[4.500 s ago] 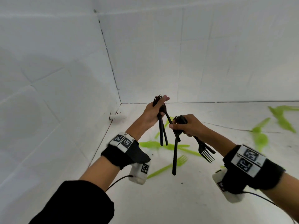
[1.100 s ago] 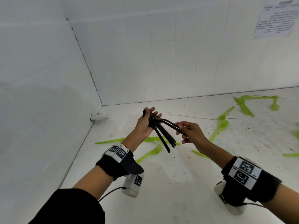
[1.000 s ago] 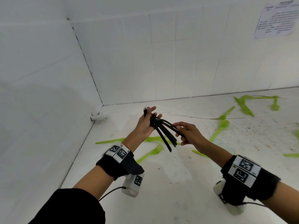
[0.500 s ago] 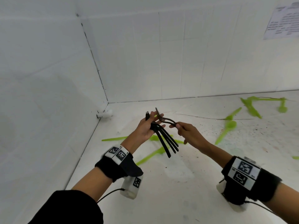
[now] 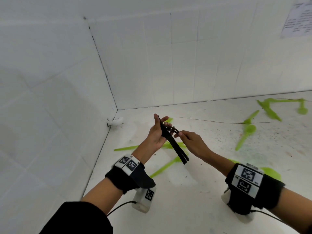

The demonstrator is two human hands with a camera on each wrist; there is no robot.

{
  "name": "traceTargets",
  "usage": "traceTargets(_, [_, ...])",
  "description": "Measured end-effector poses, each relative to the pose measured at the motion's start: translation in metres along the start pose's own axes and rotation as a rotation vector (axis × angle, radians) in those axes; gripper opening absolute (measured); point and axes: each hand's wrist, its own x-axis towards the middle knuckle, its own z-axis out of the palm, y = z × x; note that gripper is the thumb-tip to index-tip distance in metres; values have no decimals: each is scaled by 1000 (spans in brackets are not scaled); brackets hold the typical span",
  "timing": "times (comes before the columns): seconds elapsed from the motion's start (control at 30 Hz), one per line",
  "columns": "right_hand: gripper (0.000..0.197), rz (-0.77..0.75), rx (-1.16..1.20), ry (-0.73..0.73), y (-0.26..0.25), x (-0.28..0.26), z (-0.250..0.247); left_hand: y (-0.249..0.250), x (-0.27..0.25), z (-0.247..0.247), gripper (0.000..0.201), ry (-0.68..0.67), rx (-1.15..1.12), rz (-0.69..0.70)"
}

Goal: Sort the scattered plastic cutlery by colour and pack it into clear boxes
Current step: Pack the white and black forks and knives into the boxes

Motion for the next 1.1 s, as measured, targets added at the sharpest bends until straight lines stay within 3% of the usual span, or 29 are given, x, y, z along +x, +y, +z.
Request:
traceTargets(0.17, [35,-20,2,-17,-5,4,14,0,10,-2,46,17,-59,-15])
traceTargets(0.3, [35,92,265,-130,-2,0,17,-3,12,0,25,5,5,-38])
traceTargets(0.43, [19,106,376,-194,7,-3,7,-7,16,1,16,-84,95,-68])
traceTargets(0.6, [15,147,465,-145,17,-8,-6,-14,19,10,32,-216,130,-146])
traceTargets(0.7, [16,161,508,-83,21,-9,-17,-21,21,19,27,-295,114,-175])
traceTargets(0.93, [21,146,317,55,42,-18,-48,-43,16,53,28,-262,230,-98])
traceTargets(1.1, [22,135,306,41,48,-23,-70,-50,14,65,31,-268,174,-100])
